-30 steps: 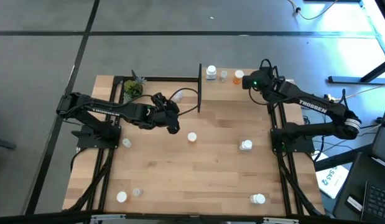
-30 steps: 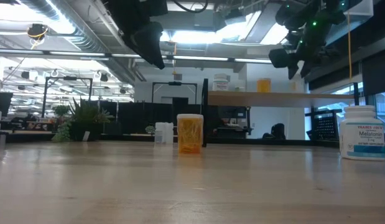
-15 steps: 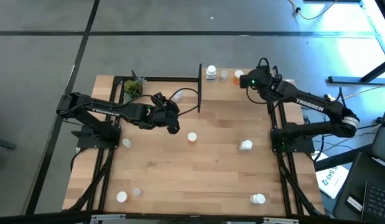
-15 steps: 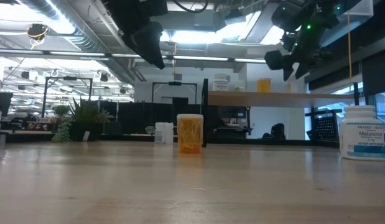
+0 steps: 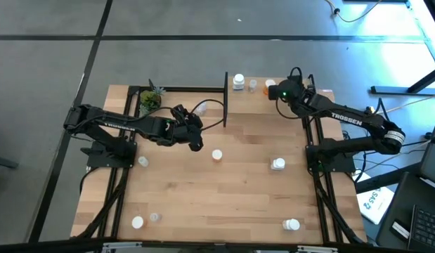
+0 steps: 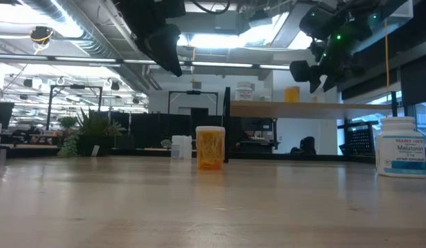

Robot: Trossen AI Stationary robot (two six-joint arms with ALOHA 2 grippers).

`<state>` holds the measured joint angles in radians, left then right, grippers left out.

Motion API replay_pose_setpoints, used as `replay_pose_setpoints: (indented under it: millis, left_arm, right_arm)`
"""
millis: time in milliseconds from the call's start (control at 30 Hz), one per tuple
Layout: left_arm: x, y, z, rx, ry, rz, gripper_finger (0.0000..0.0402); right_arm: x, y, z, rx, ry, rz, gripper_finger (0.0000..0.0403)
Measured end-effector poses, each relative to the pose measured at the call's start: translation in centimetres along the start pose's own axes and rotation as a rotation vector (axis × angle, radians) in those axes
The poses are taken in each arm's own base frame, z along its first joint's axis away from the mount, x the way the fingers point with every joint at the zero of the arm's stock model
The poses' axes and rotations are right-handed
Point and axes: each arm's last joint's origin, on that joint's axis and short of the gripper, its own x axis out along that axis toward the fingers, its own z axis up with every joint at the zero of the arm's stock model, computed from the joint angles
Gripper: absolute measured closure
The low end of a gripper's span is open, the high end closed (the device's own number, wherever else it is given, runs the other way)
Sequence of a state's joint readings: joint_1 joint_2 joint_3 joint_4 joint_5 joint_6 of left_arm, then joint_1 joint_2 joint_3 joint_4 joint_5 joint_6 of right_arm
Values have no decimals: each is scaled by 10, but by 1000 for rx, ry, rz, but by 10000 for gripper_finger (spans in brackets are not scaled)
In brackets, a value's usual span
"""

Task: Pick and place medicine bottles onto shelf by color
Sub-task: Put the bottom yellow transparent pill bottle on the shelf

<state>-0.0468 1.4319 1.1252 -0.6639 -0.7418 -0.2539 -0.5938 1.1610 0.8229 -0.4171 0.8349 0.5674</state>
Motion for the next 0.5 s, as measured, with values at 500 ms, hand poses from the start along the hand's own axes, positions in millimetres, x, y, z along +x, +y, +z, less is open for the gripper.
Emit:
replay_pose_setpoints:
  millis: [500]
  left_arm:
    - [0, 0, 0, 0, 0, 0, 75]
  right_arm:
    - [3, -3, 0, 23, 20, -7, 237]
